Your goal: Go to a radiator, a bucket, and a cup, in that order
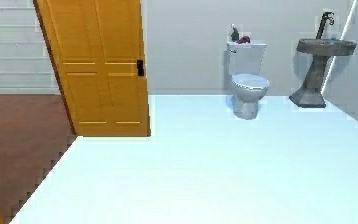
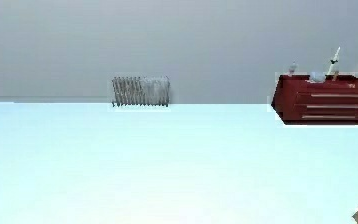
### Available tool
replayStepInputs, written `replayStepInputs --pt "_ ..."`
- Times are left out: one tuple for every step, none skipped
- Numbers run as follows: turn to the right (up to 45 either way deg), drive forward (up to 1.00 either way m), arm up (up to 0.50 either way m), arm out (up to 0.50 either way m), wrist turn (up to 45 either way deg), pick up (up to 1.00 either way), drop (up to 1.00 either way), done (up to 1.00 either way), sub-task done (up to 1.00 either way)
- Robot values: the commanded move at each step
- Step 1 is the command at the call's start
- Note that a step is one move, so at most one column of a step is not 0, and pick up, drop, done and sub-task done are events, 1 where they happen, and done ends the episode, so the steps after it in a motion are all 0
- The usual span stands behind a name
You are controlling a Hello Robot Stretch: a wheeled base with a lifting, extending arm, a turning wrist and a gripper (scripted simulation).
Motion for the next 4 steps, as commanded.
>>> replayStepInputs --pt "0.0 0.55 0.0 0.0 0.0 0.0 0.0 0.0 0.0" --pt "-45.0 0.0 0.0 0.0 0.0 0.0 0.0 0.0 0.0" --pt "-24.0 0.0 0.0 0.0 0.0 0.0 0.0 0.0 0.0" --pt "0.0 0.6 0.0 0.0 0.0 0.0 0.0 0.0 0.0"
